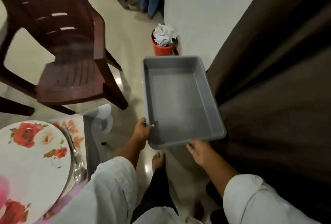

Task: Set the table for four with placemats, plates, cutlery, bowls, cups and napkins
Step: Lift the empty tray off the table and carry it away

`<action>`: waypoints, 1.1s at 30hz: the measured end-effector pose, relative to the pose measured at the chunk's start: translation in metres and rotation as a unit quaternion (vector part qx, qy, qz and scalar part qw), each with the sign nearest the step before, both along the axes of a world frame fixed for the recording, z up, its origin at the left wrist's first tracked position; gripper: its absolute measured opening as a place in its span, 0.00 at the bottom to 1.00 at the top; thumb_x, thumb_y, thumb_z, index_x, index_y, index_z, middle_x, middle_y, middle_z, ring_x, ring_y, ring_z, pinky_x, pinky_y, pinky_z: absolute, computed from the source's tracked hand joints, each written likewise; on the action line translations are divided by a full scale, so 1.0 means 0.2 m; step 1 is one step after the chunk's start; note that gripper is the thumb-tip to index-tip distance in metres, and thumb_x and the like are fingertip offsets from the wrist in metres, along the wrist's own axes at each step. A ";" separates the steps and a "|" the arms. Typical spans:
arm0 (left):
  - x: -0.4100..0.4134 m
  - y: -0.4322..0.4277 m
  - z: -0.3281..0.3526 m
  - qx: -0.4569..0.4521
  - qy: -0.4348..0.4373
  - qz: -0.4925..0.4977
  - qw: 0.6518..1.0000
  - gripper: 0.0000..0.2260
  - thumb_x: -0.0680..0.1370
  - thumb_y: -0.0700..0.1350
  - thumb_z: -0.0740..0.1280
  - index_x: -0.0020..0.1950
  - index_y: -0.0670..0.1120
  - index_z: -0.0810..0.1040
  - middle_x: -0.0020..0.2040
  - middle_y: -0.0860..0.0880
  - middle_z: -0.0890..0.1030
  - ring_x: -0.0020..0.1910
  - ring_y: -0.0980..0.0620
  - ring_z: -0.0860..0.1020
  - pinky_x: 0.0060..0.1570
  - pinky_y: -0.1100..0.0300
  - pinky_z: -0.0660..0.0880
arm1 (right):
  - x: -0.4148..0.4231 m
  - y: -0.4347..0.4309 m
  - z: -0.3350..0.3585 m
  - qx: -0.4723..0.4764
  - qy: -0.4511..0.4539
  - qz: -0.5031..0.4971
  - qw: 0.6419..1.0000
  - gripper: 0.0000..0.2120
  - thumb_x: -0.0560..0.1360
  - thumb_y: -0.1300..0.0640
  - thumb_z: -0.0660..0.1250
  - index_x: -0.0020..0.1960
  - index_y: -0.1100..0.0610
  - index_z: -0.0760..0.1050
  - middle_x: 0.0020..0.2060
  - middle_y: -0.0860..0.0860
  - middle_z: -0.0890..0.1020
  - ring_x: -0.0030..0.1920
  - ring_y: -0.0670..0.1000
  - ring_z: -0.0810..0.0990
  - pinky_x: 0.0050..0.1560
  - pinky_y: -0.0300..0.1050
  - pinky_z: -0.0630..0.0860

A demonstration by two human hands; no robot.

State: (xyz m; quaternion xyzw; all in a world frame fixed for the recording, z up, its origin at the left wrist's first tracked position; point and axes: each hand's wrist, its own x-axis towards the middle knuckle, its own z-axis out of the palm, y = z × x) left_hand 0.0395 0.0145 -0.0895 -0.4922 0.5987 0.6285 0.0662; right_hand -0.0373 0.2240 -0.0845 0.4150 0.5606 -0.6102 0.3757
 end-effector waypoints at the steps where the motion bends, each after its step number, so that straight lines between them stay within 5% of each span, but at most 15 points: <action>1: -0.04 -0.04 -0.03 0.009 -0.001 -0.006 1.000 0.08 0.81 0.37 0.66 0.59 0.46 0.74 0.52 0.46 0.80 0.48 0.50 0.80 0.42 0.57 0.80 | -0.03 -0.04 -0.02 0.006 -0.006 -0.009 1.000 0.23 0.81 0.74 0.58 0.74 0.63 0.67 0.72 0.60 0.73 0.59 0.53 0.73 0.69 0.50 0.69; 4: -0.13 -0.12 -0.12 0.033 -0.016 -0.009 0.999 0.13 0.81 0.38 0.66 0.65 0.45 0.74 0.57 0.45 0.80 0.55 0.45 0.80 0.53 0.48 0.81 | -0.10 -0.11 -0.03 0.020 -0.022 -0.019 0.999 0.22 0.80 0.75 0.59 0.71 0.61 0.69 0.68 0.61 0.75 0.64 0.56 0.74 0.71 0.53 0.70; 7: -0.18 -0.16 -0.19 0.047 -0.023 0.001 0.999 0.13 0.81 0.38 0.66 0.65 0.45 0.73 0.55 0.47 0.79 0.54 0.46 0.79 0.53 0.48 0.81 | -0.17 -0.14 -0.05 0.030 -0.043 0.001 0.999 0.20 0.80 0.74 0.61 0.70 0.64 0.70 0.60 0.60 0.77 0.68 0.59 0.75 0.70 0.55 0.72; 11: -0.17 -0.16 -0.28 0.048 -0.034 0.013 0.998 0.13 0.81 0.37 0.66 0.65 0.44 0.73 0.56 0.46 0.79 0.51 0.48 0.79 0.47 0.54 0.80 | -0.20 -0.14 -0.11 0.024 -0.068 0.024 0.997 0.15 0.79 0.74 0.63 0.63 0.61 0.74 0.61 0.59 0.77 0.65 0.57 0.76 0.64 0.52 0.76; 15: -0.16 -0.16 -0.37 0.036 -0.051 0.000 0.998 0.17 0.81 0.37 0.67 0.69 0.42 0.72 0.60 0.44 0.79 0.57 0.44 0.79 0.56 0.47 0.80 | -0.20 -0.12 -0.18 0.030 -0.085 0.028 0.996 0.12 0.79 0.74 0.63 0.59 0.63 0.75 0.56 0.57 0.80 0.59 0.55 0.78 0.63 0.49 0.76; 20: -0.14 -0.14 -0.50 0.032 -0.102 -0.003 0.994 0.09 0.80 0.38 0.67 0.59 0.46 0.76 0.55 0.45 0.81 0.55 0.42 0.80 0.58 0.43 0.80 | -0.20 -0.13 -0.21 0.057 -0.078 0.090 0.991 0.10 0.80 0.69 0.65 0.59 0.58 0.74 0.48 0.53 0.80 0.49 0.49 0.79 0.65 0.46 0.73; 25: -0.12 -0.11 -0.54 0.016 -0.132 0.045 0.990 0.05 0.79 0.36 0.67 0.51 0.46 0.75 0.45 0.47 0.80 0.52 0.40 0.81 0.57 0.43 0.80 | -0.26 -0.14 -0.22 0.062 -0.049 0.150 0.985 0.08 0.80 0.65 0.68 0.54 0.55 0.72 0.57 0.55 0.78 0.52 0.49 0.79 0.65 0.45 0.73; 29: -0.08 -0.07 -0.57 0.007 -0.111 0.050 0.993 0.09 0.78 0.41 0.72 0.56 0.46 0.76 0.52 0.45 0.82 0.55 0.41 0.81 0.60 0.43 0.79 | -0.25 -0.13 -0.17 0.080 -0.003 0.235 0.969 0.25 0.81 0.61 0.68 0.75 0.60 0.64 0.55 0.54 0.77 0.61 0.52 0.78 0.70 0.49 0.72; 33: -0.03 0.03 -0.41 -0.006 -0.081 0.036 0.996 0.26 0.78 0.45 0.72 0.74 0.43 0.68 0.71 0.42 0.74 0.68 0.39 0.75 0.66 0.42 0.74 | -0.19 -0.09 -0.08 0.119 0.072 0.388 0.911 0.29 0.79 0.51 0.70 0.76 0.58 0.66 0.69 0.56 0.74 0.68 0.56 0.75 0.71 0.55 0.72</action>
